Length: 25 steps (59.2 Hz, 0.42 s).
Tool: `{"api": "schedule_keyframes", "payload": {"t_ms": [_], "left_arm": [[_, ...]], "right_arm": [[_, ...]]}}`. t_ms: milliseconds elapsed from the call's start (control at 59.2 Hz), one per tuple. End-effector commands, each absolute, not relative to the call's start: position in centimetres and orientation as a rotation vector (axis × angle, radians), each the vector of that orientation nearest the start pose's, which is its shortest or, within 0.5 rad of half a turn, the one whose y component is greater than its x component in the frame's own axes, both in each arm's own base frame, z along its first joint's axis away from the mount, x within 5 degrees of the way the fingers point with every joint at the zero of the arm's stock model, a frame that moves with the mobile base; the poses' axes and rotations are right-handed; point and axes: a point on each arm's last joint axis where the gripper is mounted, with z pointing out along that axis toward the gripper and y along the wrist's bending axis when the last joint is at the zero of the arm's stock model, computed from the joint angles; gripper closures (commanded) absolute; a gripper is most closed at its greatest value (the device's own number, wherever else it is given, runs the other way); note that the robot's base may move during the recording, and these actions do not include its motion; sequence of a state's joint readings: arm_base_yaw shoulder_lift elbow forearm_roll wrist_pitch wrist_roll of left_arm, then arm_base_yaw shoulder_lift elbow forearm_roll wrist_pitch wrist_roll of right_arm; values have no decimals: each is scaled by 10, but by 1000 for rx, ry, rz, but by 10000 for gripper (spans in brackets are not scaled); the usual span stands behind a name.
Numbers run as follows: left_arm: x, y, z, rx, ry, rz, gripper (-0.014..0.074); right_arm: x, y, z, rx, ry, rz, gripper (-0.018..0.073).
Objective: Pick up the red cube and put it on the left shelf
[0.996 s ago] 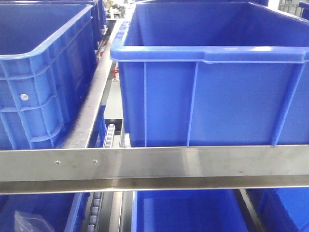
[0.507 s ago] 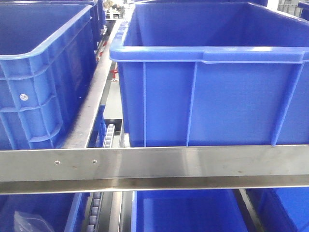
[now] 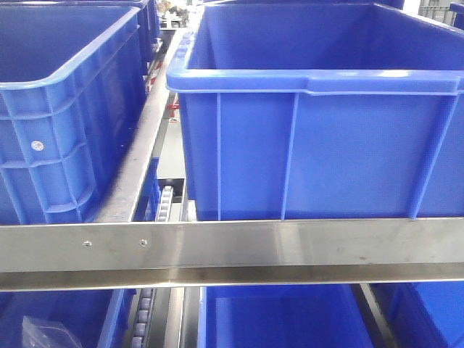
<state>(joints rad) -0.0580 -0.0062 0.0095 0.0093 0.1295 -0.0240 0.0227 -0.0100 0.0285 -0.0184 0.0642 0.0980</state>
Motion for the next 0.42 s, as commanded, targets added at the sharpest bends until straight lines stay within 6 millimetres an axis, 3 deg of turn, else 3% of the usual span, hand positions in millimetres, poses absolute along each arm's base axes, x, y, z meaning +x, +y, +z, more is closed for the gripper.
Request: {"api": "schedule_keyframes", "payload": {"t_ms": [0,405], "left_arm": [[56,-3,200,33,1536,-64,495],[56,-3,200,33,1536,-64,495]], "right_arm": [[54,1,212,32,1451,63,508],[54,1,212,32,1451,63,508]]}}
